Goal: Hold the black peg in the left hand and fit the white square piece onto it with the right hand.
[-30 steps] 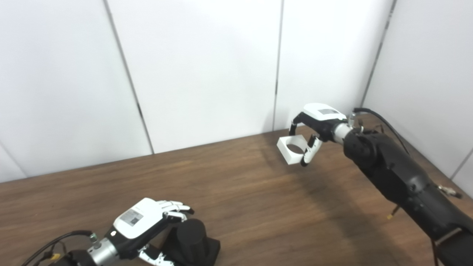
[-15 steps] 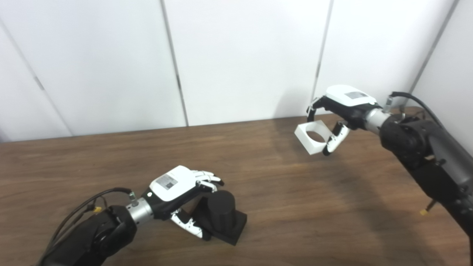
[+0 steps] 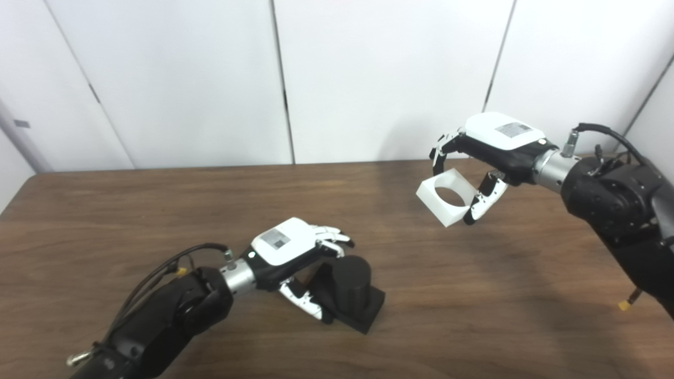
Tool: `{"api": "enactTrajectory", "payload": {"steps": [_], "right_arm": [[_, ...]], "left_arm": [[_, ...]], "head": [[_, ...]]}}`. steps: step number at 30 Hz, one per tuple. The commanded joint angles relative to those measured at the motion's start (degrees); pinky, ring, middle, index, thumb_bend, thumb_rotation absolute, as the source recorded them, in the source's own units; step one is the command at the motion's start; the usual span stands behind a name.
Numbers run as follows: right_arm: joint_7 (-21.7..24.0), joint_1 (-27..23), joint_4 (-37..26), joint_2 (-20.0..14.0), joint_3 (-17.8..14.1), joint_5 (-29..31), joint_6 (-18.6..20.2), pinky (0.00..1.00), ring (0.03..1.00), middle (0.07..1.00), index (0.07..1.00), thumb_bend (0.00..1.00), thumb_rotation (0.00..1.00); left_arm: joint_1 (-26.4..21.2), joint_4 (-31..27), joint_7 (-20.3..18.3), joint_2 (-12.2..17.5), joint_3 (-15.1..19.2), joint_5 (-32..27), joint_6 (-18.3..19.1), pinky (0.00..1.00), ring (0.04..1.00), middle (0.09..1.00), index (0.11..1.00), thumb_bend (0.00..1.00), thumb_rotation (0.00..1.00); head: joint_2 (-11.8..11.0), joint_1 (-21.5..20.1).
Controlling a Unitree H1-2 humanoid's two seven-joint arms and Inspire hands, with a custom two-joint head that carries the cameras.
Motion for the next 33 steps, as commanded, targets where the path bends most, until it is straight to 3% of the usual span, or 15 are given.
{"api": "enactTrajectory", "payload": {"steps": [1,16,33], "right_arm": [[0.1,-3.3,-2.0,0.2,-0.1,0.7,-2.1,0.71,0.861,0.775,0.479,0.52,0.13],[3.2,-3.2,-4.5,7.1,2.5,-0.6,-0.9,0.72,0.875,0.790,0.479,0.52,0.13],[4.5,-1.3,-7.6,9.5,3.1,0.8,-2.6,0.72,0.859,0.782,0.479,0.52,0.13]], "left_arm": [[1.1,1.8,-4.1,-0.7,-1.7,4.5,1.1,0.76,0.882,0.863,0.492,0.52,0.07],[0.8,1.8,-4.7,-1.5,-0.9,5.4,0.9,0.77,0.899,0.871,0.492,0.52,0.07],[0.6,1.4,-6.5,-2.0,-0.2,5.8,1.7,0.79,0.906,0.881,0.493,0.52,0.07]], "head": [[0.1,0.3],[0.7,1.0],[1.3,1.6]]}}
